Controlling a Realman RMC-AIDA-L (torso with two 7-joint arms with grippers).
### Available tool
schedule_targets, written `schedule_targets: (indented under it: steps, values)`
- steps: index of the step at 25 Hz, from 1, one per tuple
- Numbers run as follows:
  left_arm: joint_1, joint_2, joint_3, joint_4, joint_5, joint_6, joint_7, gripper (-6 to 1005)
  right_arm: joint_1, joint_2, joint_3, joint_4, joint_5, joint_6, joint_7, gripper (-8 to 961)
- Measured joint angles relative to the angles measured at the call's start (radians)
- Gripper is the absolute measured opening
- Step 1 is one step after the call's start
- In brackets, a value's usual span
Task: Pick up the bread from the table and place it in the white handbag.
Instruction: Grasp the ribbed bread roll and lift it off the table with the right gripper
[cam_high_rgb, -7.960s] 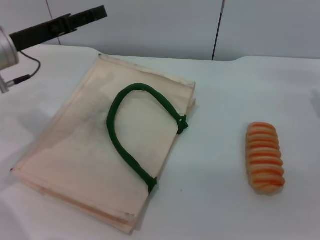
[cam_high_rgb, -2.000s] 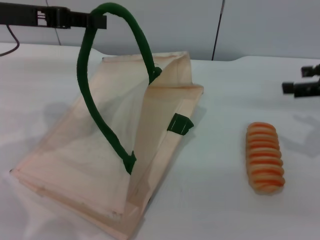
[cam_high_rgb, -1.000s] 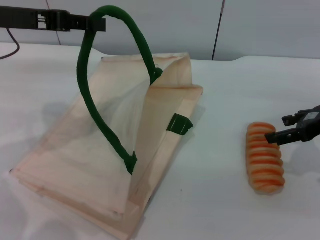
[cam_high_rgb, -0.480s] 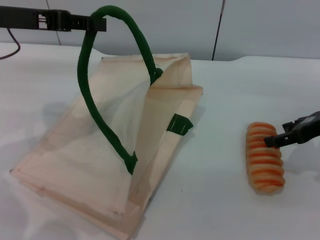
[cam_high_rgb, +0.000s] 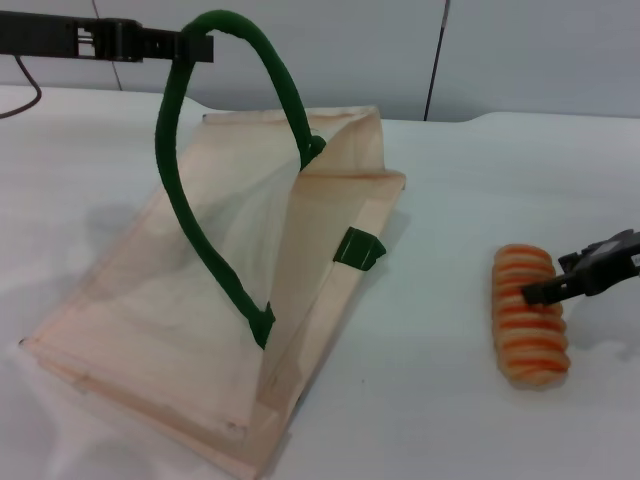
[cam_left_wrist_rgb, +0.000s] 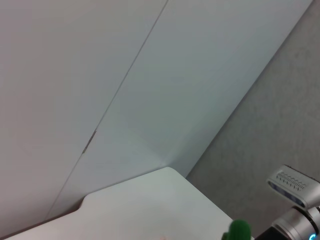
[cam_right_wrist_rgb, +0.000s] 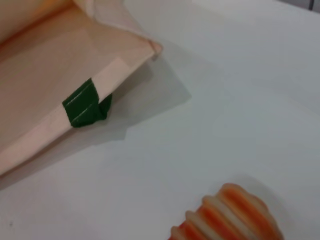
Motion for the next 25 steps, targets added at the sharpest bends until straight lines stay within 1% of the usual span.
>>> schedule_targets:
  steps: [8, 12, 23, 25]
  values:
    - [-0.001, 0.000, 0.000, 0.000, 0.000, 0.000, 0.000, 117, 0.018, 0.000, -0.006, 0.037, -0.021, 0.004, -0.010, 853]
    - [0.000, 0.000, 0.000, 0.000, -0.002, 0.000, 0.000, 117, 0.019, 0.004, -0.051, 0.044, -0.020, -0.001, -0.014, 851]
    - [0.003, 0.000, 0.000, 0.000, -0.003, 0.000, 0.002, 116, 0.019, 0.005, -0.052, 0.045, -0.010, 0.005, -0.069, 844]
    - [0.003, 0.000, 0.000, 0.000, -0.004, 0.000, 0.002, 116, 0.019, 0.005, -0.053, 0.045, -0.010, 0.005, -0.072, 800]
